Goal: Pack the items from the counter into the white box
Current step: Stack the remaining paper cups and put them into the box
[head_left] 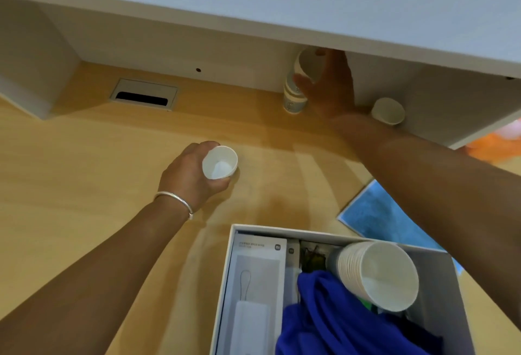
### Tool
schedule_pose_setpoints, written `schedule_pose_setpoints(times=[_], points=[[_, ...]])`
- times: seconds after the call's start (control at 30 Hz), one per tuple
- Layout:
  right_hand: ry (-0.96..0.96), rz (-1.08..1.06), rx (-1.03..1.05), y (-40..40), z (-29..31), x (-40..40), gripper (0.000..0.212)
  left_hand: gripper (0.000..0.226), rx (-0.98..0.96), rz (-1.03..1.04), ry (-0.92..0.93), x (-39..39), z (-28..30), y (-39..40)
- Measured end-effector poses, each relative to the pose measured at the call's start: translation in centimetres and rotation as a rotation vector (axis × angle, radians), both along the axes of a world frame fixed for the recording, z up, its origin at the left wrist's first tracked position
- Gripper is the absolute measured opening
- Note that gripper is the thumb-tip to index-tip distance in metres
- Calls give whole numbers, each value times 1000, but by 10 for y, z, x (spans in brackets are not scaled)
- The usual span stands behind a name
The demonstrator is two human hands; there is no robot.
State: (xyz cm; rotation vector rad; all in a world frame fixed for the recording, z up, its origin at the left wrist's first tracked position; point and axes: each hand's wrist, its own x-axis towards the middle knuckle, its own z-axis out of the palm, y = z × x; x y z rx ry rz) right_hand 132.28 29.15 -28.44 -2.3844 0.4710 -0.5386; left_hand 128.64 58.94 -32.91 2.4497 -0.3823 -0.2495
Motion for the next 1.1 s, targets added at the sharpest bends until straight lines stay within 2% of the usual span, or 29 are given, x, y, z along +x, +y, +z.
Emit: schedule_pose_setpoints(times=[0.17,0.43,0.57,0.7,0.8,0.93,1.1], points=[[6,3,-74,0,-12,10,64,65,-7,2,-10,0,-3,1],[255,42,-188,-1,-30,18,54,64,-19,-5,-20,2,-7,2],[358,130,-227,0,-37,19,49,64,-32,-7,-14,2,-6,2],[419,180,-305,2,-43,15,54,65,-41,-23,-2,2,-6,3],[441,195,-263,5,-35,9,55,67,-42,-44,20,-1,-6,4],[457,293,-168,24,-14,-18,42,72,-72,-92,64,-11,-4,5],[300,377,64,75,19,-69,64,84,-135,-61,95,-22,-3,6]])
